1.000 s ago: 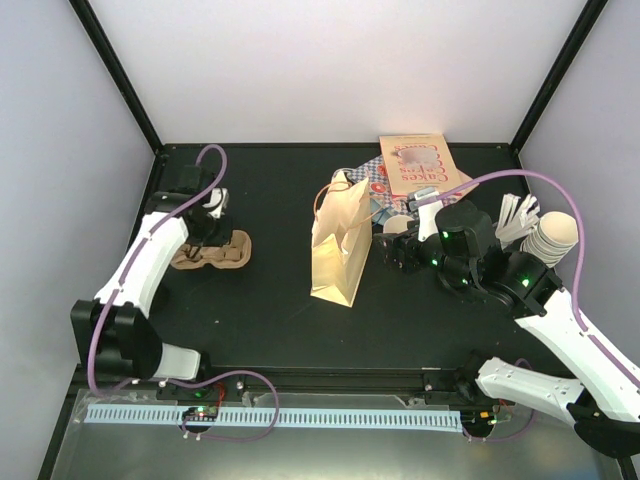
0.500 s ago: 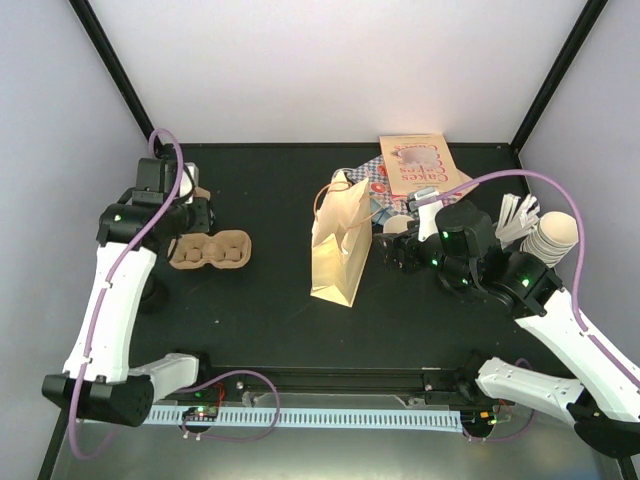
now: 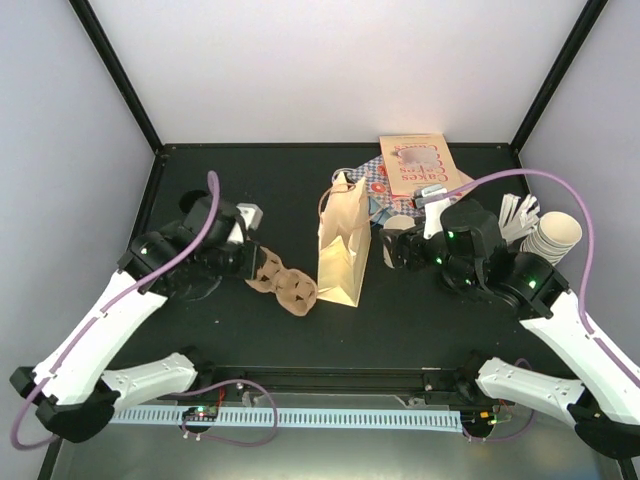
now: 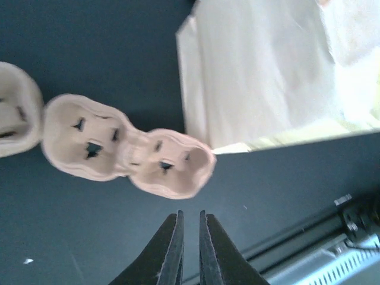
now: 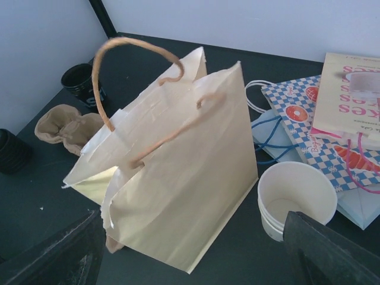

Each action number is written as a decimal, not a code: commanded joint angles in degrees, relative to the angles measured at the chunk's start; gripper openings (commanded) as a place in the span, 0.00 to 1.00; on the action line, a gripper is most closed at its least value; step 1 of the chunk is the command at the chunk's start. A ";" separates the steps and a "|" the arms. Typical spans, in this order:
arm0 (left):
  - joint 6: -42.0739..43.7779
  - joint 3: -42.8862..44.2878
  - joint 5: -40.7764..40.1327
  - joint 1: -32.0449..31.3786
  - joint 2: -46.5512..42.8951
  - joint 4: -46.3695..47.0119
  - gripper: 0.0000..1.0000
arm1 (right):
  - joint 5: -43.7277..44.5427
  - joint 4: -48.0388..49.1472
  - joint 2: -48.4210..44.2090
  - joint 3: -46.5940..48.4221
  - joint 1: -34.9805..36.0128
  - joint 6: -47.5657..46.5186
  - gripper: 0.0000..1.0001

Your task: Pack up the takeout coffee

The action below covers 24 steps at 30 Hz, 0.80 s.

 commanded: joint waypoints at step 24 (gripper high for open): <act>-5.54 -23.36 -13.82 -15.86 2.06 20.55 0.86 | 2.29 -2.90 -2.48 -8.97 -0.17 5.86 0.84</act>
